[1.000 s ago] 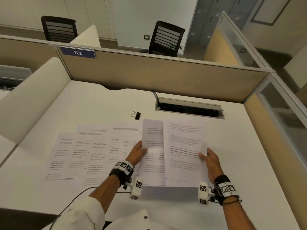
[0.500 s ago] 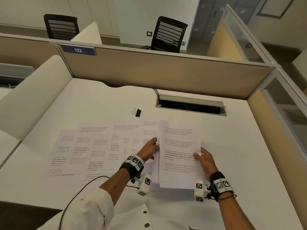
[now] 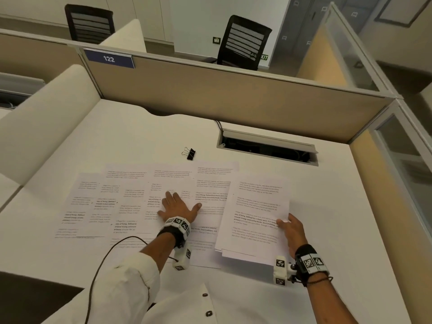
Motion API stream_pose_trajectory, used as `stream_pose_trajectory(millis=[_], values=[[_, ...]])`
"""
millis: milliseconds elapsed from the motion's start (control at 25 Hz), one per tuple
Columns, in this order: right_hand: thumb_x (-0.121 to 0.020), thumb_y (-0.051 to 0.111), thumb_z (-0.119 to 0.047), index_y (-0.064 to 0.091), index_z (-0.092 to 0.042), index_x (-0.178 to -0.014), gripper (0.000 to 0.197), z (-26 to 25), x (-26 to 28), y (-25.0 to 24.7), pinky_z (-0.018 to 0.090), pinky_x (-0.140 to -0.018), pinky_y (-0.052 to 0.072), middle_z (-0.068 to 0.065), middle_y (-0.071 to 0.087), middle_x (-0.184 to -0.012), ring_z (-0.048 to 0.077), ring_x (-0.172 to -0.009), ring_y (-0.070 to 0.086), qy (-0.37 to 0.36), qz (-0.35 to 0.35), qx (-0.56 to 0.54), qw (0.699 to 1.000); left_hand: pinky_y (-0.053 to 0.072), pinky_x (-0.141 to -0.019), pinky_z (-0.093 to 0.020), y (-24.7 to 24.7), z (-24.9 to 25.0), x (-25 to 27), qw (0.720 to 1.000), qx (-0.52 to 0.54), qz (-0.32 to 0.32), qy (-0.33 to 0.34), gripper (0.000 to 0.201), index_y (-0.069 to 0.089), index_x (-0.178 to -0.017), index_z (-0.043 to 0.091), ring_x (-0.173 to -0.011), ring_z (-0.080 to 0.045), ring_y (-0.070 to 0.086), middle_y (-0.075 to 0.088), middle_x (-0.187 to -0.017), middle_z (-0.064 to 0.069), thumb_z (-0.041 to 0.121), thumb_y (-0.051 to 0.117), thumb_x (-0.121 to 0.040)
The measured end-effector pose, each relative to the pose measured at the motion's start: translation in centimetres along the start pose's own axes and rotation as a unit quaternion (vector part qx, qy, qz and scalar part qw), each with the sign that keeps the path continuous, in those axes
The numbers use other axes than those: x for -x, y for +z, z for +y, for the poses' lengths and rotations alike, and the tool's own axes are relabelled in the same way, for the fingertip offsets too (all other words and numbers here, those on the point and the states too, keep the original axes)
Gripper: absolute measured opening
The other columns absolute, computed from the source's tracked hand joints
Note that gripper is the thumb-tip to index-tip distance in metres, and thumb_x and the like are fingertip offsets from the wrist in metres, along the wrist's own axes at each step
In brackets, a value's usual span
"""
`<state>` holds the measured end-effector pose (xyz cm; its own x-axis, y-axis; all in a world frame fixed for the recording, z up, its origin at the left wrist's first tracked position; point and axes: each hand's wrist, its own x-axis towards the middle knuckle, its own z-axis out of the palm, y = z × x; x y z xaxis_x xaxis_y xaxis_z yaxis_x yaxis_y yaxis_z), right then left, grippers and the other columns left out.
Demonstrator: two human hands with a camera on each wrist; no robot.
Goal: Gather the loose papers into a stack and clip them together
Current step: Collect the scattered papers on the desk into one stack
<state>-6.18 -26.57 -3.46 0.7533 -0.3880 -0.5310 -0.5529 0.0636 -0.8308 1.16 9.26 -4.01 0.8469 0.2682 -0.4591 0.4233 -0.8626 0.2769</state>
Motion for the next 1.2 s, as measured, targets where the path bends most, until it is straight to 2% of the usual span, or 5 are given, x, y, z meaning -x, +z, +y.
stream_pose_trajectory(millis=[200,360,640,920,1200], values=[[-0.096,0.061,-0.005,0.071,-0.015,-0.119,0.027,-0.6,-1.2,-0.3,0.056,-0.099,0.055,0.013,0.076,-0.117,0.039,-0.107,0.070,0.015,0.003,-0.001,1.000,0.020,-0.121,-0.067,0.8,-0.5,-0.2,1.000,0.011,-0.021,-0.011,0.112,0.003,-0.163,0.015,-0.158,-0.033,0.003,-0.008,-0.173,-0.007,0.052,0.073,-0.084],[-0.097,0.059,-0.002,0.069,-0.010,-0.123,0.030,-0.6,-1.4,0.6,0.055,-0.100,0.054,0.013,0.075,-0.118,0.038,-0.108,0.070,0.019,0.003,-0.027,0.999,0.011,-0.125,-0.064,0.4,-0.8,-0.7,0.998,0.047,-0.043,-0.017,0.104,0.000,-0.164,0.016,-0.159,-0.030,-0.006,-0.013,-0.172,-0.006,0.026,0.069,-0.088],[-0.098,0.057,-0.001,0.068,-0.008,-0.126,0.030,-0.1,-0.6,1.8,0.052,-0.097,0.056,0.013,0.074,-0.118,0.037,-0.105,0.070,0.034,0.016,-0.035,0.999,0.032,-0.117,-0.056,1.4,-1.9,-0.1,0.998,-0.022,0.054,-0.003,0.101,0.026,-0.154,0.001,-0.152,-0.035,0.024,0.021,-0.166,-0.015,0.055,0.071,-0.082],[-0.099,0.057,0.000,0.067,-0.007,-0.125,0.029,-0.2,-0.5,1.4,0.051,-0.096,0.056,0.016,0.072,-0.121,0.037,-0.102,0.069,0.036,0.023,-0.034,0.998,0.045,-0.098,-0.046,1.4,-1.5,-0.5,0.996,-0.040,0.080,-0.021,0.092,0.042,-0.139,-0.001,-0.127,-0.033,0.047,0.046,-0.140,-0.015,0.052,0.079,-0.073],[-0.098,0.057,0.002,0.067,-0.005,-0.127,0.031,-0.1,-0.8,1.1,0.055,-0.098,0.055,0.019,0.071,-0.123,0.042,-0.110,0.068,0.041,0.026,-0.041,0.998,0.046,-0.097,-0.047,1.4,-1.3,-0.7,0.993,-0.072,0.090,0.003,0.078,0.048,-0.133,0.006,-0.117,-0.034,0.054,0.053,-0.129,-0.015,0.049,0.078,-0.075]])
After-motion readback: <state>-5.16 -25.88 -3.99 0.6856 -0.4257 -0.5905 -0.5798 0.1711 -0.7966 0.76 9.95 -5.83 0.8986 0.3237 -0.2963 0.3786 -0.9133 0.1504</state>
